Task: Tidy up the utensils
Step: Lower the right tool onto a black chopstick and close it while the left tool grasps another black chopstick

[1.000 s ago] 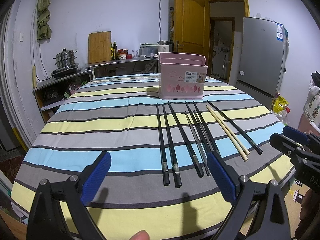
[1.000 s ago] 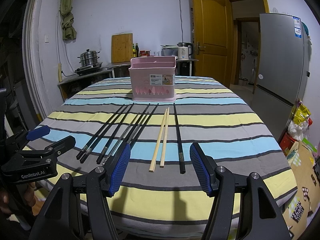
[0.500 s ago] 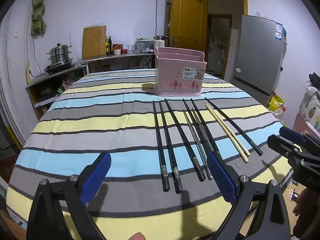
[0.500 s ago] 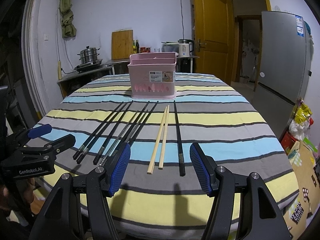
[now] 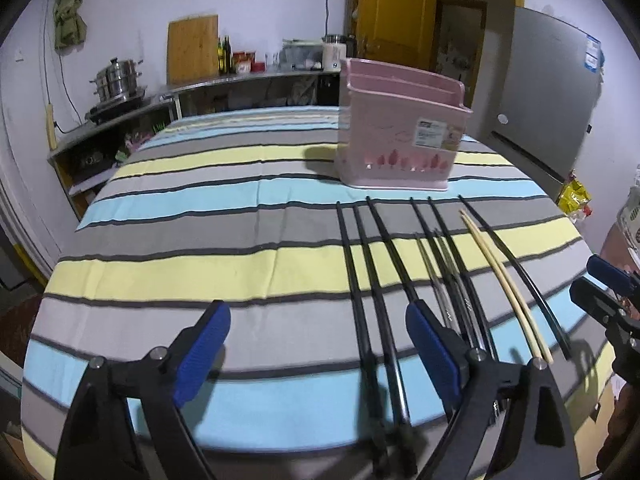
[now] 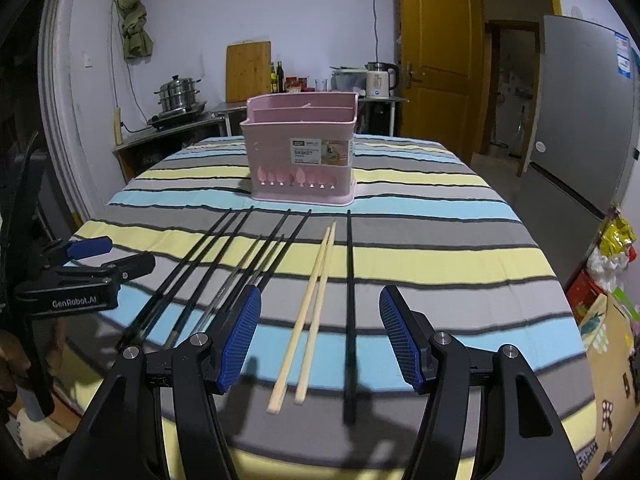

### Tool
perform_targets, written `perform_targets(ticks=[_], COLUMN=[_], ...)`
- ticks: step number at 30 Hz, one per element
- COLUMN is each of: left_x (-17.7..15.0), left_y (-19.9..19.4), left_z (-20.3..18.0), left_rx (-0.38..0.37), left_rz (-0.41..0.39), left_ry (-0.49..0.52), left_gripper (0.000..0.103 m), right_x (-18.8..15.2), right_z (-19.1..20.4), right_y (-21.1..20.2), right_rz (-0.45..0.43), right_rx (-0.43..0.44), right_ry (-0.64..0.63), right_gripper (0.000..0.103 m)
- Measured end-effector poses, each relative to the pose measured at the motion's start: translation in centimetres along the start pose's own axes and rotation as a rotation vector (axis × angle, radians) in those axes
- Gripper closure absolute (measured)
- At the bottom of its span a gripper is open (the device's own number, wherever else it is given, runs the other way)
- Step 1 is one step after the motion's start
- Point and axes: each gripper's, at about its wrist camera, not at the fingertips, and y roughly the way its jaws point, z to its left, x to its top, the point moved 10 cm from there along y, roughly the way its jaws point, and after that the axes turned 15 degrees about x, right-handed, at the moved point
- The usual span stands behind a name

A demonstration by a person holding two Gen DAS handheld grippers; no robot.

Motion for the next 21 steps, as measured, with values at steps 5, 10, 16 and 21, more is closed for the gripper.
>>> perform_targets(ticks=[5,10,16,21], left_x=[1.1,2.2,2.7,3.1], left_y=[2.7,4.9,6.7,7.3], left_z=[-0.4,-0.7,-1.7,-2.4], left_rx=[-0.011,-0.039,-0.064,-0.065], left_rz=[0.057,0.112,0.159,0.168], left_ry=[0.019,0.019,0.056,0.090], left_gripper=[0.022,0.033,0.048,0.056], right_x=[1.1,1.5,1.3,1.2], right_z=[-2.2,-3.9,-5.2,-5.8], right_y=[2.8,5.9,8.6,10.0], right_rz=[0.056,0.117,0.177,0.217], right_rx=[-0.005,0.002,0.018,0.031], right_ry=[0.020,0.048,0.078,0.091], right_gripper=[0.041,0.060,0.073,0.078])
